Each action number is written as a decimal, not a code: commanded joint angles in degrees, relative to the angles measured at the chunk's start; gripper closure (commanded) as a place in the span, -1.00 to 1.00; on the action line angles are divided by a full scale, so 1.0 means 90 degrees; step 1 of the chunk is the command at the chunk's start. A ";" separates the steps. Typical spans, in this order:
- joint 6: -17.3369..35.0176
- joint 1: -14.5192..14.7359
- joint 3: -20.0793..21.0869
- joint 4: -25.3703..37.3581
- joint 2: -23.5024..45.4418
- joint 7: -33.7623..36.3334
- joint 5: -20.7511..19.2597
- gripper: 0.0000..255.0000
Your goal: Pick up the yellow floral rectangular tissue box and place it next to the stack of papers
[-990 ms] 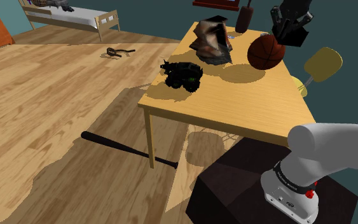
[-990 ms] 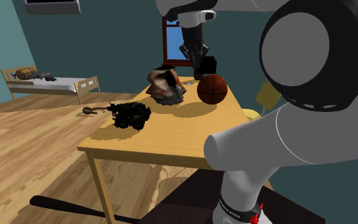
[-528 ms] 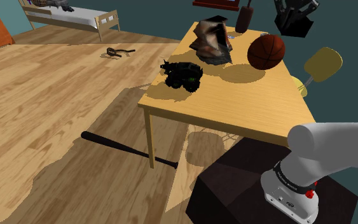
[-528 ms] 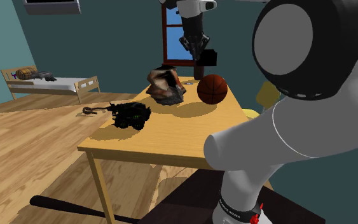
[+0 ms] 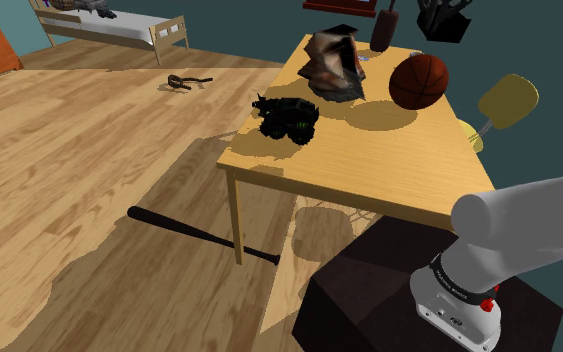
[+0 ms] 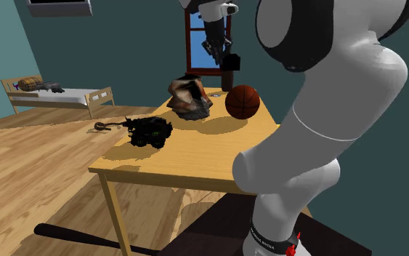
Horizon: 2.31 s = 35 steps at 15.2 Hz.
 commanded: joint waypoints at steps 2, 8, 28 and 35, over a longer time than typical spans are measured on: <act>0.0143 -0.0118 0.0060 0.0590 0.0745 0.0022 -0.0174 1.00; 0.0032 -0.0225 0.0234 0.2213 0.2344 0.0105 -0.0626 1.00; 0.0706 -0.0192 0.0281 0.3003 0.3932 0.0371 -0.1176 1.00; 0.1328 -0.0253 0.0256 0.2242 0.3804 0.0532 -0.1188 1.00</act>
